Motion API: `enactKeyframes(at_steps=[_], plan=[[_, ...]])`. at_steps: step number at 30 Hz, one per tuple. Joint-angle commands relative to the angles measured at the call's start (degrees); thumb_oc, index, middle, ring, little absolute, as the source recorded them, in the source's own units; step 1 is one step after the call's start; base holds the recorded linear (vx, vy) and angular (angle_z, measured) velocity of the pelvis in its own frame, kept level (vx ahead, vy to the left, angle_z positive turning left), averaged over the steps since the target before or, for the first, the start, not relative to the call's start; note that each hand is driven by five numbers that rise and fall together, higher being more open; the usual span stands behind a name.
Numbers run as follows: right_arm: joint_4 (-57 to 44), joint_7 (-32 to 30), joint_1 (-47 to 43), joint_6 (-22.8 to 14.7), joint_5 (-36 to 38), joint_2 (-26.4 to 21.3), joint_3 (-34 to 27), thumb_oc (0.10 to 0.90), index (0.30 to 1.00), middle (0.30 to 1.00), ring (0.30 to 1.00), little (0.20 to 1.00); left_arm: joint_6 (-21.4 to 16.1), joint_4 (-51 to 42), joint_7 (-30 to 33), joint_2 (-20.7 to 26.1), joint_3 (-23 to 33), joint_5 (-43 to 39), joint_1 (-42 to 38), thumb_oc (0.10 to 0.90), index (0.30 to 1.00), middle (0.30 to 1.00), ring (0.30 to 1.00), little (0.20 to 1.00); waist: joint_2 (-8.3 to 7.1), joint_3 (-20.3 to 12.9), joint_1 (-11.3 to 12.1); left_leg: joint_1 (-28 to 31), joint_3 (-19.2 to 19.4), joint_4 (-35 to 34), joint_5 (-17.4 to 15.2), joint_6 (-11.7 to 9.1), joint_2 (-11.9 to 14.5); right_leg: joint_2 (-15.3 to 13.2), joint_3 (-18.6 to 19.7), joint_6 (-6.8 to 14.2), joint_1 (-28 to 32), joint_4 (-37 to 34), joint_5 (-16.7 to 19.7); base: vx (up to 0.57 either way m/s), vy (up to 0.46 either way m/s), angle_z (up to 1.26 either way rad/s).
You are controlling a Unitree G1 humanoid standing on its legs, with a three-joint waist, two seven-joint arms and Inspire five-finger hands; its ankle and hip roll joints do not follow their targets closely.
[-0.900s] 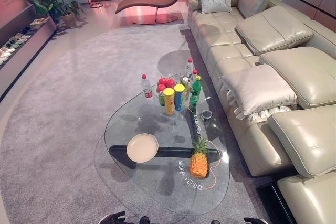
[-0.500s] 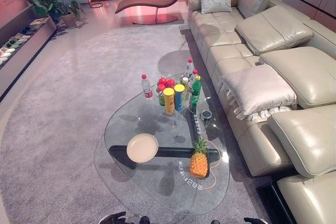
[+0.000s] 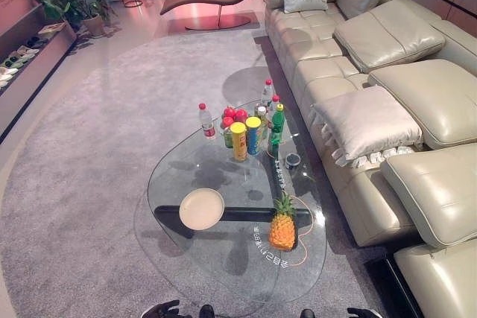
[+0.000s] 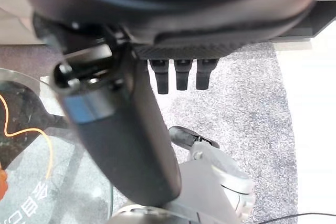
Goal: Pick up the fruit to the plate
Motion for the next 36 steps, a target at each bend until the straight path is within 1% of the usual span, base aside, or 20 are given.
enactKeyframes(at_steps=[1,8,17,21,25,29,32,34,36], plan=[[2.70,-0.34,-3.61,-0.99,0.29,-1.36,-1.47,0.800,0.900,0.900,0.900,0.900,-1.94,3.07,-1.15,1.18,-0.32,-1.08,-4.47,0.800,0.900,0.900,0.900,0.900,-0.78,2.19,0.49,0.35,2.74,0.29,0.78,-1.51,4.23,-7.62,-7.55,3.31,-1.20,0.22,4.23,0.00,0.000,0.00],[2.43,-0.41,-3.64,-0.87,0.62,-1.19,-1.29,0.800,0.900,0.900,0.900,0.900,-2.42,3.12,-1.25,1.18,-0.52,-0.99,-4.56,0.800,0.900,0.900,0.900,0.900,-0.86,2.00,0.54,0.49,2.89,0.29,0.78,-1.53,4.30,-7.55,-7.84,3.27,-0.90,0.22,4.11,0.00,0.000,0.00],[2.48,-0.48,-3.50,-0.65,0.68,-1.28,-1.29,0.800,0.900,0.900,0.900,0.900,-2.11,3.11,-0.77,1.29,-0.49,-1.24,-4.45,0.800,0.900,0.900,0.900,0.900,-0.87,1.99,0.70,0.54,2.67,0.29,0.95,-1.63,4.40,-7.46,-8.24,3.29,-0.59,0.22,4.09,0.00,0.000,0.00],[2.71,-0.62,-2.98,0.07,-0.16,-1.68,-1.66,0.800,0.900,0.900,0.900,0.900,-1.57,3.22,-0.56,1.62,0.44,-1.48,-3.93,0.800,0.900,0.900,0.900,0.900,-0.83,2.42,0.91,-0.07,2.31,0.29,1.05,-1.62,4.32,-7.64,-8.06,3.48,-1.24,0.22,4.28,0.00,0.000,0.00],[2.69,-0.79,-3.58,0.78,-0.56,-2.65,-1.54,0.800,0.900,0.900,0.900,0.900,-1.50,2.78,-0.67,2.31,0.52,-2.33,-4.15,0.800,0.900,0.900,0.900,0.900,-0.75,3.90,1.04,-2.22,1.58,0.29,1.28,-1.60,4.17,-7.72,-7.47,3.56,-3.45,0.22,4.64,-0.04,0.010,0.00],[4.21,-1.10,-5.05,0.11,-0.65,-4.16,-1.79,0.800,0.900,0.900,0.900,0.900,-1.60,2.70,0.11,3.07,0.65,-4.91,-5.87,0.800,0.900,0.900,0.900,0.900,-0.29,6.10,1.16,-5.21,0.19,0.29,1.86,-1.39,3.65,-7.81,-6.76,3.37,-6.11,0.22,5.14,-0.08,0.016,-0.01],[4.21,-1.46,-4.74,-0.24,-0.53,-4.60,-2.70,0.800,0.900,0.900,0.900,0.900,-1.60,2.43,-0.15,3.64,1.20,-5.24,-6.19,0.800,0.900,0.900,0.900,0.900,-0.25,6.67,1.26,-6.29,-0.50,0.29,1.75,-1.08,2.96,-8.14,-6.48,3.62,-7.11,0.22,5.43,0.00,0.000,0.00],[4.00,-1.58,-4.98,-0.29,-0.19,-4.93,-2.87,0.800,0.900,0.900,0.900,0.900,-2.06,2.36,-0.74,4.01,1.08,-5.87,-6.45,0.800,0.900,0.900,0.900,0.900,-0.14,7.12,1.31,-7.28,-0.81,0.29,1.72,-0.98,2.65,-8.38,-6.17,3.78,-8.25,0.22,5.72,-0.01,0.015,0.00],[3.74,-1.58,-6.56,0.00,0.70,-5.85,-2.52,0.800,0.900,0.900,0.900,0.900,-2.78,1.83,-0.94,4.23,0.27,-6.90,-7.40,0.800,0.900,0.900,0.900,0.900,0.19,8.71,1.07,-8.81,-1.11,0.29,1.71,-0.89,2.26,-8.68,-5.06,3.80,-10.56,0.22,6.35,-0.08,0.050,0.00]])
